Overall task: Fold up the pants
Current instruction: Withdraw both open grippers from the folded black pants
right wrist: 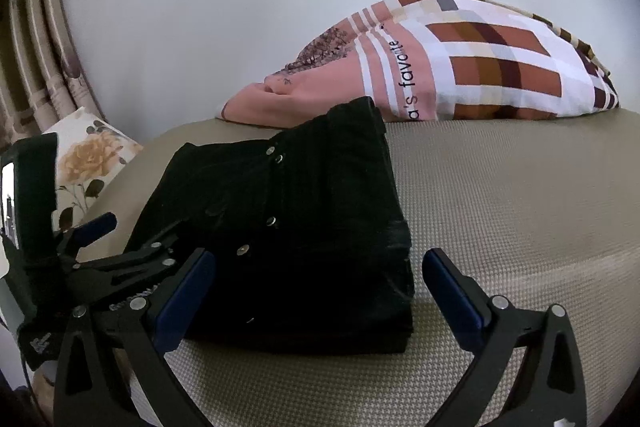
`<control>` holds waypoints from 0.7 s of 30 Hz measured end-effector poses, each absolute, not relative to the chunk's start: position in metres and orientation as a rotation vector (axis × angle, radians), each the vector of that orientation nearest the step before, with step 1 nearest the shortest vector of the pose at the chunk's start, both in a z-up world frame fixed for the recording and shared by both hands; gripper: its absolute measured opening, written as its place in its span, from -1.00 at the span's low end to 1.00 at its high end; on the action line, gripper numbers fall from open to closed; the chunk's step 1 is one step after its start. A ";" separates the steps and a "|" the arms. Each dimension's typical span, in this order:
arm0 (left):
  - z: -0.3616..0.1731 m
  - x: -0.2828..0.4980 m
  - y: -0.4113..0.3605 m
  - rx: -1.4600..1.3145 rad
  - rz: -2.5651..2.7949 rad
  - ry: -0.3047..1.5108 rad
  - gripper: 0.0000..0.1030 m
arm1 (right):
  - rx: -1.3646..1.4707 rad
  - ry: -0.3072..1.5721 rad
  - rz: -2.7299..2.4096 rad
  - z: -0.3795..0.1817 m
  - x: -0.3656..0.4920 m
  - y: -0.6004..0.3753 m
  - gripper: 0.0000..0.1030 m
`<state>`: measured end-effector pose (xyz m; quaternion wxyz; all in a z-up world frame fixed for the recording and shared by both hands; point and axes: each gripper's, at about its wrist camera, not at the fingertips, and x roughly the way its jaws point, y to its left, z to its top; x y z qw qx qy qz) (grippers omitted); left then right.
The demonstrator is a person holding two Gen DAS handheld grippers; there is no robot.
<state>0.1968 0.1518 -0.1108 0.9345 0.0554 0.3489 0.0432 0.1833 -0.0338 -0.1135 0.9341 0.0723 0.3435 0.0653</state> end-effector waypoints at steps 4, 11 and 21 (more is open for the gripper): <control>-0.098 0.187 0.159 0.084 0.091 0.680 0.90 | 0.177 0.711 0.125 -0.111 0.184 -0.040 1.00; -0.058 0.167 0.175 0.027 0.124 0.595 1.00 | 0.147 0.664 0.125 -0.093 0.178 -0.041 1.00; -0.012 0.145 0.171 0.020 0.138 0.544 1.00 | 0.087 0.555 0.163 -0.049 0.153 -0.034 1.00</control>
